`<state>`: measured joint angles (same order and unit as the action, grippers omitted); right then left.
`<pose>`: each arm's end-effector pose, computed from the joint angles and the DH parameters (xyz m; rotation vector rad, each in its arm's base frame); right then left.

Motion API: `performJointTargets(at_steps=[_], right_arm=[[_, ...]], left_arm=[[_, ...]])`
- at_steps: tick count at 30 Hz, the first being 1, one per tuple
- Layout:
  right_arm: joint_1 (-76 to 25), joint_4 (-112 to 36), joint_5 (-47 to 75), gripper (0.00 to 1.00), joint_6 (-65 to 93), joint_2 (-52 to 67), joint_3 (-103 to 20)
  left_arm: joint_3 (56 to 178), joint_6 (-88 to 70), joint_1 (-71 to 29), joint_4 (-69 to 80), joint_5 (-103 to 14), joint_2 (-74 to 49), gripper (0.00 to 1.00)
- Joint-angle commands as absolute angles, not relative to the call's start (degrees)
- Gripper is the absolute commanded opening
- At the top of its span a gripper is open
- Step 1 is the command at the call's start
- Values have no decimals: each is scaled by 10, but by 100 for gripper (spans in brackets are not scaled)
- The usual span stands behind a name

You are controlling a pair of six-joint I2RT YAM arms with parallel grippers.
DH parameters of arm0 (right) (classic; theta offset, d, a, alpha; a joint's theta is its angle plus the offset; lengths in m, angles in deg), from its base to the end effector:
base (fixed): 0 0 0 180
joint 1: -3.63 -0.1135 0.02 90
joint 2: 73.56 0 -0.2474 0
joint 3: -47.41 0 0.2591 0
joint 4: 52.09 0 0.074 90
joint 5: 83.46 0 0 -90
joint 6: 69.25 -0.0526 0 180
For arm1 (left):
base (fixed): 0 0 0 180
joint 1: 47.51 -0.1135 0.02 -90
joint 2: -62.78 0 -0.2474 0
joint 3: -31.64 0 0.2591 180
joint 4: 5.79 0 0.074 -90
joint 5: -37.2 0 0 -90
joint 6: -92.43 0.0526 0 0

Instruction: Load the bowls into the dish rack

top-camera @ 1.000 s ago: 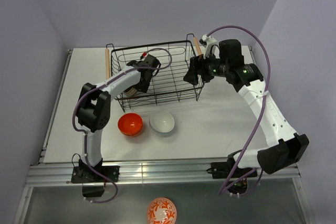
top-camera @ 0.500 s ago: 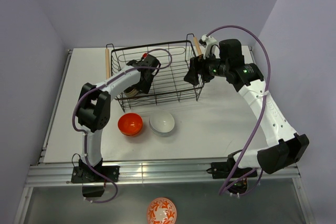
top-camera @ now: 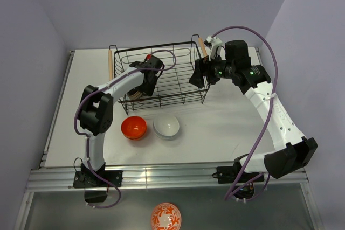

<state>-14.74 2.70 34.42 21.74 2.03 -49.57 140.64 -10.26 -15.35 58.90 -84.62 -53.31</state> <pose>0.2772 0.1180 0.3813 -0.6415 2.0606 0.6989 0.3729 -0.2017 0.1910 0.3217 2.5761 0.5247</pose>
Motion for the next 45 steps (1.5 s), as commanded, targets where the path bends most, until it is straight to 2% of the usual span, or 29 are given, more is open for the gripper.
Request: performJointTargets(at_steps=[1, 20, 37, 45], right_arm=[[-144, 22, 344, 88, 224, 22, -523], [-145, 33, 349, 89, 229, 34, -540], [-144, 37, 355, 90, 237, 40, -544], [-144, 37, 358, 90, 239, 41, -541]], left_arm=[[1409, -108, -164, 589, -809, -529, 99], [1404, -87, -165, 593, -735, -498, 99], [1392, -81, -166, 591, -743, -494, 100], [1397, -83, -166, 589, -797, -496, 100]])
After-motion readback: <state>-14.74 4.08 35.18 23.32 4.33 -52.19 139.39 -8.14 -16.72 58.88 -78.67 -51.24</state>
